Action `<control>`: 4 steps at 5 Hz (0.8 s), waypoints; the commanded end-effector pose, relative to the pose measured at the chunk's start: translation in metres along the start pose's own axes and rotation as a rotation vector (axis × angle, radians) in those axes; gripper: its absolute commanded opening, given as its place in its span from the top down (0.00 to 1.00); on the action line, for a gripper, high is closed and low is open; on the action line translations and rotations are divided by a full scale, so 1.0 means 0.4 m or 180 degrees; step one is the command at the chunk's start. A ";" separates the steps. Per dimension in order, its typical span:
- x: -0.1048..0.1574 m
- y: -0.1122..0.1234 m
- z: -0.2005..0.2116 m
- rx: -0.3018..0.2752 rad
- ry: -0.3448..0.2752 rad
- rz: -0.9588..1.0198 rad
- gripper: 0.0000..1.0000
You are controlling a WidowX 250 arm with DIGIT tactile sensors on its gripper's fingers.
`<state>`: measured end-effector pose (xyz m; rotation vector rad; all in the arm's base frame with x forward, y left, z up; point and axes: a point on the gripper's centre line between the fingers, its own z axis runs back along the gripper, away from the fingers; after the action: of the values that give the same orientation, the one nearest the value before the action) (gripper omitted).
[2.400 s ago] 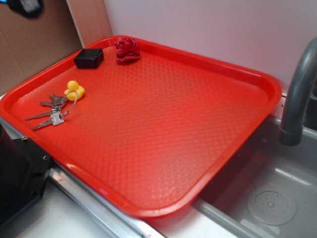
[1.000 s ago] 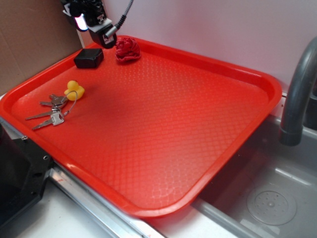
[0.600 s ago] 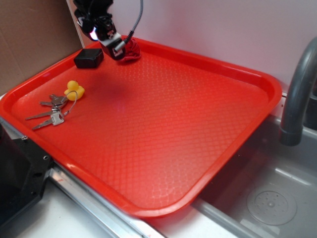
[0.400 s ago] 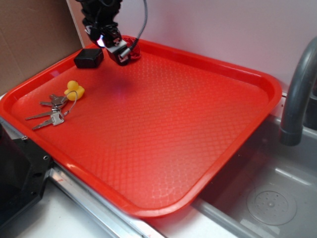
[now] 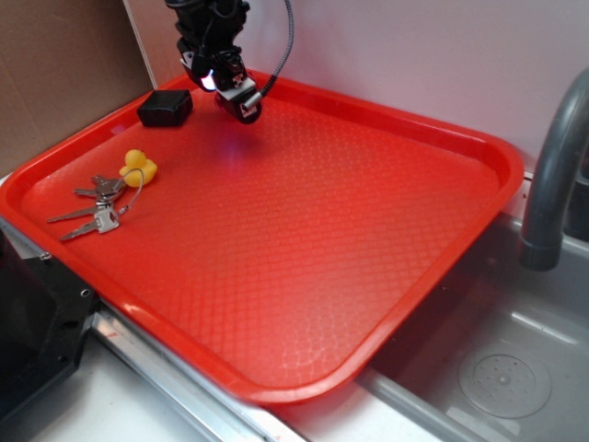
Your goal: Grab the red paper.
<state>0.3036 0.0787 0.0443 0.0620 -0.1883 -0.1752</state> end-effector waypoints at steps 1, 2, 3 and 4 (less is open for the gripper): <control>0.052 0.035 -0.012 0.0218 -0.0152 -0.0023 0.00; 0.065 0.050 -0.023 0.0309 -0.0153 -0.0018 0.00; 0.077 0.072 -0.016 0.0368 -0.0218 0.0051 0.00; 0.086 0.084 -0.019 0.0436 -0.0220 0.0087 0.00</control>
<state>0.3300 0.0999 0.0264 0.1614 -0.2098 -0.1600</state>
